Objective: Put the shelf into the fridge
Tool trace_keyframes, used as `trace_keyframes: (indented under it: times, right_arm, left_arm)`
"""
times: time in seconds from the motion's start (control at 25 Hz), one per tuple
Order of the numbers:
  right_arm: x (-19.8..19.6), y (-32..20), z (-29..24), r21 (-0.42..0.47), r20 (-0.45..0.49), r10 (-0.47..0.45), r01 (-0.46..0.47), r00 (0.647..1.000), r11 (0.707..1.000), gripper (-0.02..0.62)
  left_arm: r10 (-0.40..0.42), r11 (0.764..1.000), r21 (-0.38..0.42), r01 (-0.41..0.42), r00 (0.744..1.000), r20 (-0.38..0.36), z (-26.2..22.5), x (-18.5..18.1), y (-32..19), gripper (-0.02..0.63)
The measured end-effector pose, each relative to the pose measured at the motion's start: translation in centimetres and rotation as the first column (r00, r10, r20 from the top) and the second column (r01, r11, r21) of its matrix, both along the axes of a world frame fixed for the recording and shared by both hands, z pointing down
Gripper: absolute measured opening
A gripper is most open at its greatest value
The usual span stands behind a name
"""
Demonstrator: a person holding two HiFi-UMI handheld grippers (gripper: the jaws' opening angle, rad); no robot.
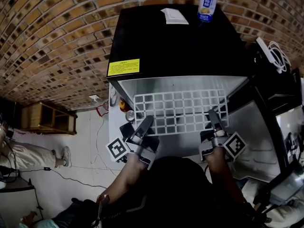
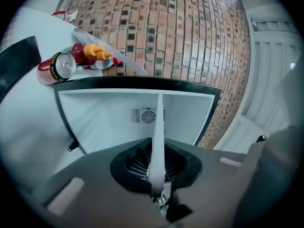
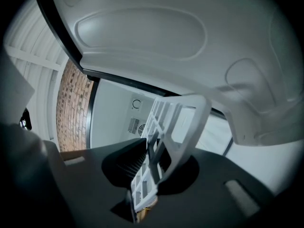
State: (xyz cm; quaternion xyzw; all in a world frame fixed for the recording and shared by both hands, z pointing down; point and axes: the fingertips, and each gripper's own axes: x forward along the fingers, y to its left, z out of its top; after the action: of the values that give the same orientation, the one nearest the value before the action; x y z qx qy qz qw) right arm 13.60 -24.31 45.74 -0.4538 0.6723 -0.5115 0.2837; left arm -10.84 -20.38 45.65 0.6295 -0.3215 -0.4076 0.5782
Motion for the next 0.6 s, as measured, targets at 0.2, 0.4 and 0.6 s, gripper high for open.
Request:
trace_keyframes:
  times: [0.2, 0.4, 0.6]
  right_arm:
    - [-0.1, -0.1, 0.1, -0.004, 0.02, -0.001, 0.001, 1.0, 1.0, 0.078]
    - [0.1, 0.3, -0.3, 0.005, -0.041, 0.004, -0.004, 0.999, 1.0, 0.061]
    - [0.1, 0.3, -0.1, 0.011, -0.015, 0.017, -0.017, 1.0, 1.0, 0.049]
  left_arm:
    - [0.018, 1.0, -0.004, -0.019, 1.0, -0.021, 0.0, 0.0, -0.1, 0.031]
    - [0.037, 0.995, -0.094, -0.042, 0.998, -0.059, 2.4, 0.5, 0.9, 0.023]
    - [0.047, 0.995, -0.089, -0.04, 0.996, 0.076, 2.9, 0.2, 0.7, 0.036]
